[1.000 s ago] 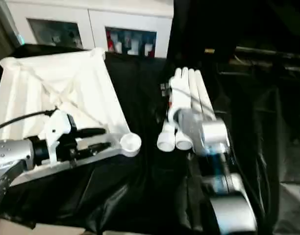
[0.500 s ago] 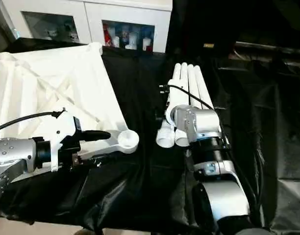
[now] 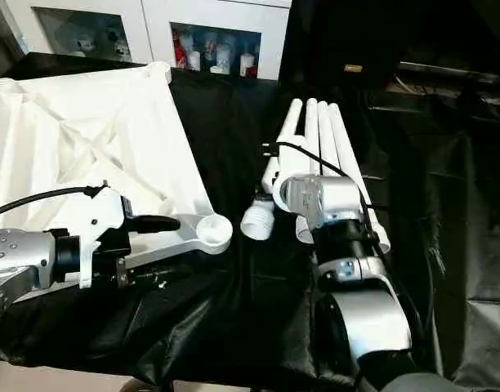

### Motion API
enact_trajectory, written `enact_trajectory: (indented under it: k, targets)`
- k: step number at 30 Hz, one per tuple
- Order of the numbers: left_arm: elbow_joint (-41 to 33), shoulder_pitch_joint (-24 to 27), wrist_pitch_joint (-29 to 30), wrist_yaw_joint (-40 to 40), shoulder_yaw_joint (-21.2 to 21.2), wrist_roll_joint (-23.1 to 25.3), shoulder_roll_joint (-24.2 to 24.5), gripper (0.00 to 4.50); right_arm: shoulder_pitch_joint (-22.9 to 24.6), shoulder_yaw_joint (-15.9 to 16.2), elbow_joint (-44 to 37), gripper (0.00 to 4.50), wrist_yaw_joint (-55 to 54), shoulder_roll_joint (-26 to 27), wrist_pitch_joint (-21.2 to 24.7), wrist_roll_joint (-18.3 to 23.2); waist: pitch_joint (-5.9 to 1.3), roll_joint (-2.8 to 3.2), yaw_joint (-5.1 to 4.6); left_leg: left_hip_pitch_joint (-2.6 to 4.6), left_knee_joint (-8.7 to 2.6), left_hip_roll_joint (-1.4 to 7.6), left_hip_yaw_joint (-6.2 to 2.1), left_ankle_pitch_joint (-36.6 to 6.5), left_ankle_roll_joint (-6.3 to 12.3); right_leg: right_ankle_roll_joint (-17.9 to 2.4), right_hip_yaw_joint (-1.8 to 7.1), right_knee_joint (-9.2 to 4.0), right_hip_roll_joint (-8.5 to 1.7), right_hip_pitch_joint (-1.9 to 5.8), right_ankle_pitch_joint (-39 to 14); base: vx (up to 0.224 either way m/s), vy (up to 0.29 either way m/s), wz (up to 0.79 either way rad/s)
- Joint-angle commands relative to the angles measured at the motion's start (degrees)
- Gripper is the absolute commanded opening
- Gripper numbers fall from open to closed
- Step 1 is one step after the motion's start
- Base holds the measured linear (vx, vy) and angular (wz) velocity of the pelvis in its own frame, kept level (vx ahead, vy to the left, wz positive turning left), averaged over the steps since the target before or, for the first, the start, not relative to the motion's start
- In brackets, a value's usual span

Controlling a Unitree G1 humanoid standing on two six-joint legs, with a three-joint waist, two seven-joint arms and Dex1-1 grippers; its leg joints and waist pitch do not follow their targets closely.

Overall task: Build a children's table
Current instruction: Pick table leg

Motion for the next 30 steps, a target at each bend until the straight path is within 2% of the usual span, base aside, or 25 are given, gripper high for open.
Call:
enact_trajectory:
  k: [1, 2, 3, 11, 15, 16, 18, 20, 22, 23, 24, 25, 26, 27, 28, 29, 30]
  targets:
    - [-1.63, -0.38, 0.52, -0.42, -1.27, -0.20, 0.78, 4.50, -0.57, -1.83, 1.61, 4.20, -0.38, -0.45, 2.30, 0.61, -3.49, 0.74, -0.05, 1.18, -3.92, 1.30, 0.21, -5.34, -3.57, -10.82, 2.26, -3.06, -2.65, 2.94, 2.53, 0.000, 0.000, 0.00]
    - [-1.69, -0.43, 0.52, -0.38, -1.43, -0.11, 0.80, 4.50, -0.64, -2.02, 1.87, 4.20, -0.39, -0.49, 2.51, 0.68, -3.51, 0.74, -0.02, 1.21, -3.93, 1.37, 0.20, -5.15, -3.70, -10.65, 2.22, -3.02, -2.62, 2.91, 2.66, 0.000, 0.000, 0.00]
    - [-1.67, -0.55, 0.25, -0.15, -2.01, 0.45, 0.71, 4.50, -0.68, -2.68, 2.57, 4.06, -0.61, -0.58, 2.74, 0.90, -3.59, 1.00, 0.00, 1.26, -3.92, 1.38, 0.16, -5.04, -3.85, -10.70, 2.19, -2.95, -2.64, 2.90, 2.83, 0.000, 0.000, 0.00]
    - [0.96, -1.78, -3.26, 4.04, -5.77, 5.95, -0.98, 4.50, -0.62, -4.63, 4.35, 3.35, -1.26, -1.58, 2.80, 1.07, -4.38, 1.13, 0.04, 1.14, -3.49, 1.30, 0.22, -2.69, -3.71, -11.55, 2.12, -2.59, -2.58, 3.50, 7.07, 0.000, 0.000, 0.00]
    - [1.89, -2.17, -3.31, 6.93, -5.94, 7.16, -2.56, 4.50, -0.66, -5.42, 4.44, 3.13, -1.46, -1.73, 2.60, 1.00, -4.77, 1.22, 0.14, 1.14, -3.24, 1.19, 0.29, -1.42, -3.22, -12.52, 2.05, -2.39, -2.48, 3.74, 9.65, 0.000, 0.000, 0.00]
    - [2.86, -2.53, -3.37, 8.66, -5.40, 7.52, -3.96, 4.50, -0.76, -5.89, 4.69, 2.94, -1.67, -1.77, 2.13, 1.10, -4.84, 1.29, 0.16, 1.16, -3.16, 1.20, 0.29, -1.32, -3.05, -12.75, 2.03, -2.37, -2.47, 3.77, 10.02, 0.000, 0.000, 0.00]
    - [3.41, -2.72, -3.70, 9.37, -4.87, 7.28, -4.92, 4.50, -0.72, -6.12, 4.75, 2.91, -1.74, -1.81, 1.74, 1.16, -4.98, 1.28, 0.27, 1.23, -3.11, 1.25, 0.32, -1.47, -2.90, -13.25, 2.03, -2.37, -2.50, 3.81, 10.15, 0.000, 0.000, 0.00]
    - [3.91, -2.80, -4.76, 9.62, -4.13, 6.63, -6.10, 4.50, -0.69, -6.67, 4.71, 2.57, -1.85, -1.75, 1.68, 1.34, -5.34, 1.19, 0.36, 1.14, -3.02, 1.18, 0.22, -1.16, -2.52, -13.48, 1.93, -2.25, -2.57, 4.10, 9.99, 0.000, 0.000, 0.00]
    - [4.17, -3.08, -4.95, 10.41, -3.27, 5.87, -7.32, 4.50, -0.58, -7.43, 4.48, 2.47, -1.91, -1.72, 1.77, 1.82, -5.43, 1.23, 0.32, 1.10, -2.91, 1.18, 0.25, -0.73, -2.25, -13.87, 1.96, -2.24, -2.59, 4.12, 10.67, 0.000, 0.000, 0.00]
    - [4.64, -3.48, -4.64, 11.96, -2.03, 4.97, -9.06, 4.50, -0.19, -8.04, 4.00, 2.47, -1.79, -1.72, 1.66, 2.27, -5.91, 2.25, 0.53, 1.25, -2.71, 1.20, 0.11, -0.41, -2.42, -14.19, 1.82, -2.02, -2.62, 4.20, 11.37, 0.000, 0.000, 0.00]
    - [4.84, -3.61, -4.42, 12.64, -1.61, 4.77, -9.66, 4.50, 0.14, -8.27, 3.47, 2.40, -1.68, -1.67, 1.58, 2.44, -5.87, 1.91, 0.41, 1.26, -2.68, 1.19, 0.25, -0.37, -2.31, -14.33, 1.83, -2.14, -2.51, 4.14, 12.13, 0.000, 0.000, 0.00]
    - [5.18, -3.78, -4.09, 13.68, -0.97, 4.47, -10.59, 4.50, 0.69, -8.61, 2.58, 2.16, -1.50, -1.59, 1.45, 2.69, -6.19, 1.99, 0.50, 1.19, -2.54, 1.13, 0.22, -0.17, -2.09, -14.66, 1.78, -2.06, -2.46, 4.38, 13.20, 0.000, 0.000, 0.00]
    - [6.31, -4.36, -4.32, 14.89, -0.33, 4.47, -11.70, 4.50, 1.24, -9.32, 1.21, 2.08, -1.04, -1.50, 1.54, 3.45, -6.62, 2.68, 0.80, 1.17, -2.37, 1.09, 0.02, -0.46, -2.09, -14.91, 1.73, -1.82, -2.65, 4.63, 13.12, 0.000, 0.000, 0.00]
    - [7.09, -4.77, -4.51, 15.64, 0.04, 4.52, -12.39, 4.50, 1.57, -9.81, 0.32, 2.08, -0.73, -1.44, 1.63, 3.98, -6.53, 2.25, 0.77, 1.12, -2.35, 1.12, 0.13, -0.31, -1.66, -14.95, 1.74, -1.99, -2.53, 4.52, 13.67, 0.000, 0.000, 0.00]
    - [7.47, -4.98, -4.43, 15.79, 0.25, 4.33, -12.68, 4.50, 1.77, -9.98, -0.13, 2.08, -0.50, -1.37, 1.24, 4.21, -6.55, 2.17, 0.81, 1.08, -2.36, 1.04, 0.13, -0.59, -1.51, -14.99, 1.72, -2.02, -2.53, 4.58, 13.22, 0.000, 0.000, 0.00]
    - [8.73, -5.73, -4.19, 16.19, 0.79, 3.85, -13.47, 4.50, 2.48, -10.50, -1.51, 1.86, 0.38, -1.20, -0.25, 4.91, -6.60, 2.43, 0.87, 1.02, -2.31, 1.02, 0.14, -1.46, -1.36, -14.95, 1.73, -2.20, -2.59, 4.54, 11.84, 0.000, 0.000, 0.00]
    - [10.08, -6.59, -3.97, 16.47, 1.16, 3.53, -14.08, 4.50, 3.27, -10.95, -2.83, 1.86, 1.41, -1.10, -2.10, 5.57, -6.86, 2.91, 1.02, 1.01, -2.20, 1.05, 0.01, -1.91, -1.49, -14.99, 1.73, -2.07, -2.75, 4.68, 11.03, 0.000, 0.000, 0.00]
